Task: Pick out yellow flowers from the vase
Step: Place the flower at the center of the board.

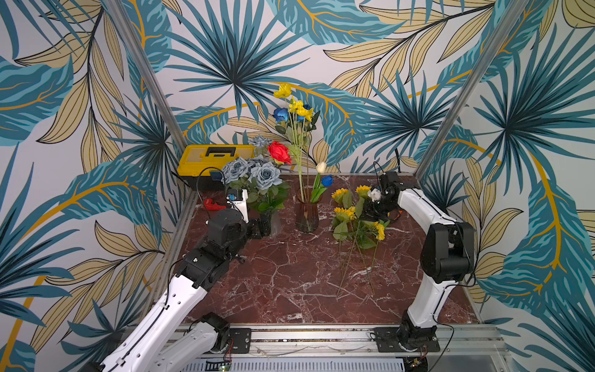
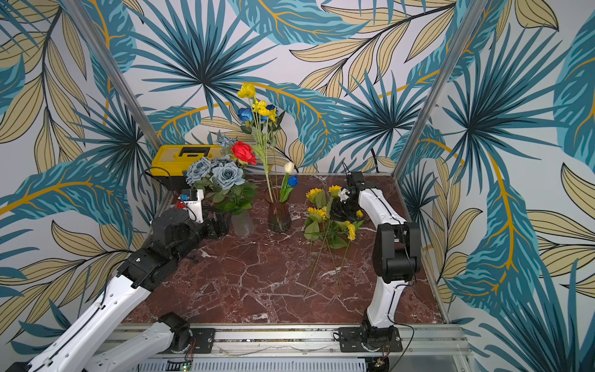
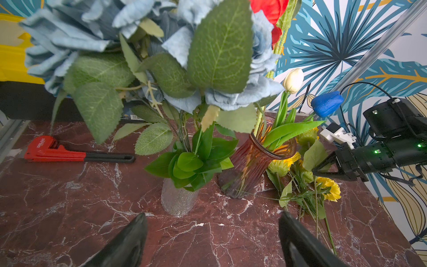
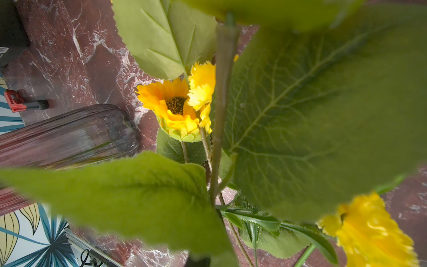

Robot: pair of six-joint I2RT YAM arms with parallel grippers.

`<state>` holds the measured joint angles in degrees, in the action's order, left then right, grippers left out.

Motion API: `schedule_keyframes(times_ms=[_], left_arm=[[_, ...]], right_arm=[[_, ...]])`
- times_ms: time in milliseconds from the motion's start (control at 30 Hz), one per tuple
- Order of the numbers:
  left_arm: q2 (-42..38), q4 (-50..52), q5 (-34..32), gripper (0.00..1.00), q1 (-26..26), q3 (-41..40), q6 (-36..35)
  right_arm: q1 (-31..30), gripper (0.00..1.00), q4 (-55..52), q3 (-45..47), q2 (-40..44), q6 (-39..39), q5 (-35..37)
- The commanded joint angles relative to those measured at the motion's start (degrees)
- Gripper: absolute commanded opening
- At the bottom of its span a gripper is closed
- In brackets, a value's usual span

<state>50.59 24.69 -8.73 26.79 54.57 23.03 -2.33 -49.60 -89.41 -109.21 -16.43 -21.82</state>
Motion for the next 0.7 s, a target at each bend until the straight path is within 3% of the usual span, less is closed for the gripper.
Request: schedule_keyframes(times_ms=[0,367,667], left_arm=[[-0.49,-0.68,0.34,0.89,-0.40,0.16,0.52],[-0.33,-0.69,0.55,0.90,-0.39,0.76,0.27],[-0.50,-0.37,0.38,0.89,-0.42,0.44,0.28]], right_arm=[[0.22,0.00,0.08,0.50,-0.92,0.60,0.64],[0.22,0.01,-0.12,0.55,-0.39,0.60,0.73],[0.17,0.22,-0.04,0.63,0.45,0.56,1.29]])
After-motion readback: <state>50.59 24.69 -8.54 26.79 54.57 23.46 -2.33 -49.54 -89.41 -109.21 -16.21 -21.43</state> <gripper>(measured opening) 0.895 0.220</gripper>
